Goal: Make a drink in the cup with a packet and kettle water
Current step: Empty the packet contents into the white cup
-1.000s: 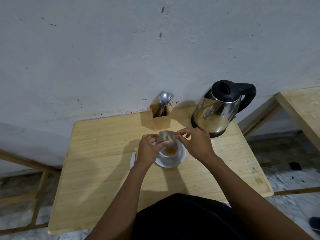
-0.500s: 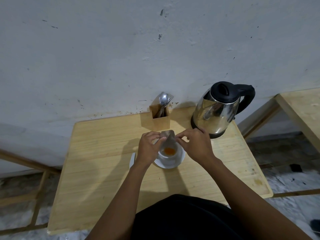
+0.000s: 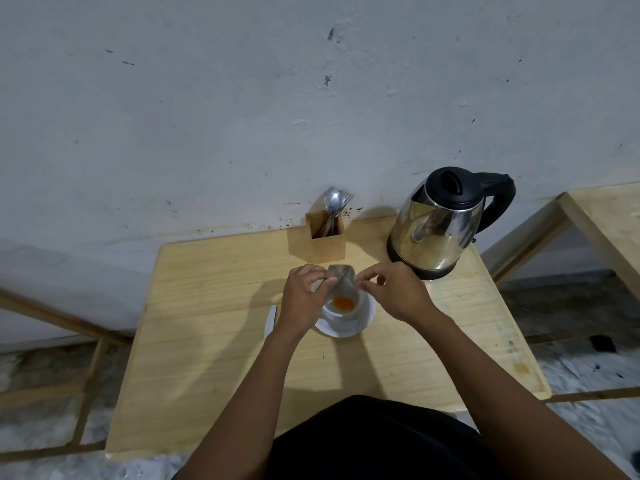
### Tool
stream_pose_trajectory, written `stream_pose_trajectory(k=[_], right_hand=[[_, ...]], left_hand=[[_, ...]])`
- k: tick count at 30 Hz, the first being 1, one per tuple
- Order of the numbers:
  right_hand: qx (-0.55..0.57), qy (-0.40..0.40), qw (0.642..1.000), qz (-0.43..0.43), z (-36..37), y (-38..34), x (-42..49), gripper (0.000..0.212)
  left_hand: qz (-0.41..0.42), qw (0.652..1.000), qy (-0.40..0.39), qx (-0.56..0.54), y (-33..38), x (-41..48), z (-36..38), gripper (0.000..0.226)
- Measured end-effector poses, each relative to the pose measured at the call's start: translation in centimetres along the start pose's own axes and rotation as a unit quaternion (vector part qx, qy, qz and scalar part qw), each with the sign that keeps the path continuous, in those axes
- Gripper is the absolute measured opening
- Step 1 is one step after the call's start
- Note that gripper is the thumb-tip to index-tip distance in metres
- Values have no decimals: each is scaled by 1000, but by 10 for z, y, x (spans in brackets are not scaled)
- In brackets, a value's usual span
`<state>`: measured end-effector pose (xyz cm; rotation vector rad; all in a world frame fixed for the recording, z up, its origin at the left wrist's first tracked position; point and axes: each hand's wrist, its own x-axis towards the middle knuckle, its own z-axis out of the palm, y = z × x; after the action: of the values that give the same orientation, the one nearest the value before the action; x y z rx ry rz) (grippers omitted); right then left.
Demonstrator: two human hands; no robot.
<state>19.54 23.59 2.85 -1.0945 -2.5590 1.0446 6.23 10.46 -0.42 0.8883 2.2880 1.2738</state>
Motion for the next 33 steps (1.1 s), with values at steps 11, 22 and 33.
stream_pose_trajectory(k=[11,22,33], right_hand=[[-5,51,995,-83,1,2,-15,8],[-16,189,920,-342,36,8,-58,10],[-16,-73,997,-13,59,-2,-29,82]], left_hand=[[-51,996,-3,-72,7,-24,-7,25],[-292,904,-90,-297,16,-55,-39,34],[-327,919,97,-200,-48,-64,-55,5]])
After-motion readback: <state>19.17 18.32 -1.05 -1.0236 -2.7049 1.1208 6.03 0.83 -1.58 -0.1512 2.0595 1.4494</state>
